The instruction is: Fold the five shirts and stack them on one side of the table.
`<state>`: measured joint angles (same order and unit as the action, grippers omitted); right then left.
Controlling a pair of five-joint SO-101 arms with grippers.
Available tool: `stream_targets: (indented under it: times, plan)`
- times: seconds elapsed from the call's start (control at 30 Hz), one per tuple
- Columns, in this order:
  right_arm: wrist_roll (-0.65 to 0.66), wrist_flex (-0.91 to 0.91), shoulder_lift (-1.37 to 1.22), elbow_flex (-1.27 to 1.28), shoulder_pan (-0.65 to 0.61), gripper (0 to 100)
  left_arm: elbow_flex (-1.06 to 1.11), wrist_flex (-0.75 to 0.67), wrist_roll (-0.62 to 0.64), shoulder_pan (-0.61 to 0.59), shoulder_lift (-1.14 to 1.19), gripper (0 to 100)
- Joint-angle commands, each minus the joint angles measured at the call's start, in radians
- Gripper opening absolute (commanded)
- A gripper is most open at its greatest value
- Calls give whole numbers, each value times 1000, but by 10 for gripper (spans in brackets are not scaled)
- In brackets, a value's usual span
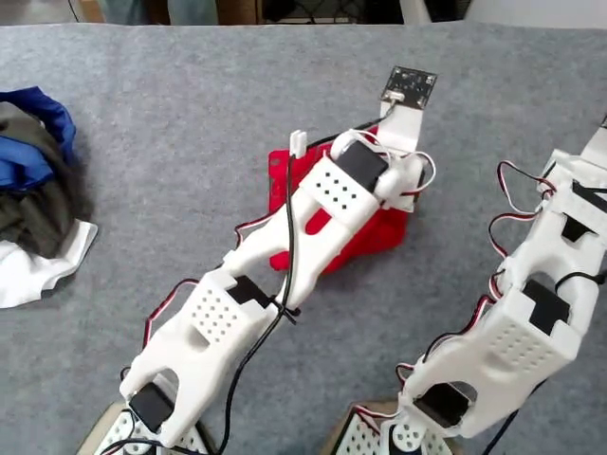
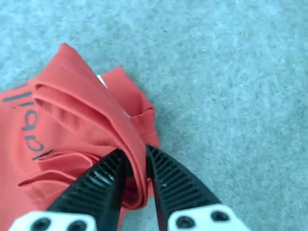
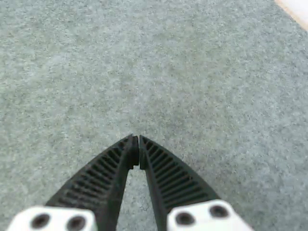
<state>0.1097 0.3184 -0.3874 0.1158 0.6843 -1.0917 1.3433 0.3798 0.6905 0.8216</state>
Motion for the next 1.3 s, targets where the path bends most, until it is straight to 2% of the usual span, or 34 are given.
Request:
stream_targets:
  times: [0.0, 0.1, 0.27, 0.33, 0.53, 0.7, 0.77, 0.93, 1.1, 1.27]
  plan:
    - [-8, -17, 16, -62, 15, 15, -39, -41, 3, 1, -8, 31]
    - [-6, -17, 16, -62, 14, 15, -48, -46, 3, -1, 18, 43]
    - [-2, -17, 16, -62, 12, 15, -50, -25, 8, 2, 32, 228]
    - [-2, -17, 16, -62, 12, 15, -54, -9, 49, -7, 31, 266]
    - [0, 12, 16, -70, 9, 15, -303, 176, 63, -136, -5, 255]
    - [2, 129, 15, -147, -35, 15, -541, 354, 64, -372, 6, 89]
    - [41, 221, 15, -193, -86, 15, -549, 411, 60, -479, 48, 21]
    - [227, 606, 8, -378, -293, 15, -461, 420, 28, -696, 192, 29]
    - [371, 948, 2, -545, -601, 15, -325, 425, -83, -753, 230, 28]
    - [440, 1125, -90, -668, -827, 15, -28, 420, -198, -811, 68, 29]
